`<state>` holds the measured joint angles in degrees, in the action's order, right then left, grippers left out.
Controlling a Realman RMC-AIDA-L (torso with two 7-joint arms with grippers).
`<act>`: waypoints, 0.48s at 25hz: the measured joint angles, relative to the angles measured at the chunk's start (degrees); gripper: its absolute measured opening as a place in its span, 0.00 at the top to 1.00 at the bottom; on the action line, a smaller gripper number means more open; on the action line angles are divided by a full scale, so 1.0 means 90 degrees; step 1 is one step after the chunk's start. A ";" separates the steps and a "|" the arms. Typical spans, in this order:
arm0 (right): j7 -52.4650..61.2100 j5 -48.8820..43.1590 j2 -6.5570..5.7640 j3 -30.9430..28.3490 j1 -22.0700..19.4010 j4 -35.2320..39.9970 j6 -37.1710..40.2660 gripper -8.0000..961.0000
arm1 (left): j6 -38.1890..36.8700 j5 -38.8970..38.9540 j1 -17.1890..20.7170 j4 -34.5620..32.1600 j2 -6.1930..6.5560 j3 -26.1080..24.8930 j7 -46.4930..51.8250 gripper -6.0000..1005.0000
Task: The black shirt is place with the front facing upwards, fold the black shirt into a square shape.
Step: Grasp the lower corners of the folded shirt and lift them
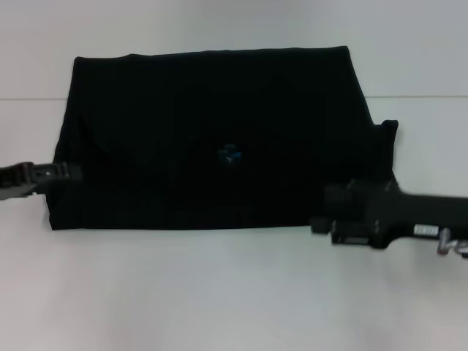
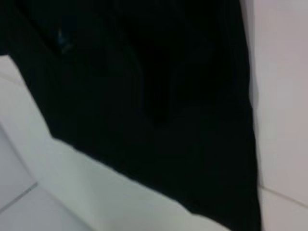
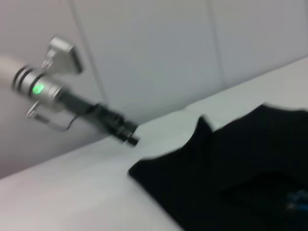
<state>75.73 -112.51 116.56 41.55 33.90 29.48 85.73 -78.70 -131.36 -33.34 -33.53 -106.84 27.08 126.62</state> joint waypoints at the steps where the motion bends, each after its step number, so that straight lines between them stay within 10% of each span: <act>1: -0.0058 -0.0105 0.0047 0.0172 -0.0007 -0.0003 -0.0021 0.16 | 0.0031 -0.0008 -0.0014 -0.0001 -0.0014 0.0065 -0.0005 0.05; 12: -0.0567 -0.0635 0.0317 0.0227 0.0057 -0.0046 -0.0047 0.16 | 0.0618 -0.0071 -0.0033 0.0026 -0.0106 0.0692 0.0029 0.05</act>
<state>70.63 -118.23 119.42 43.59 34.41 29.07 85.31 -73.14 -132.00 -33.64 -33.30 -107.79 33.30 126.88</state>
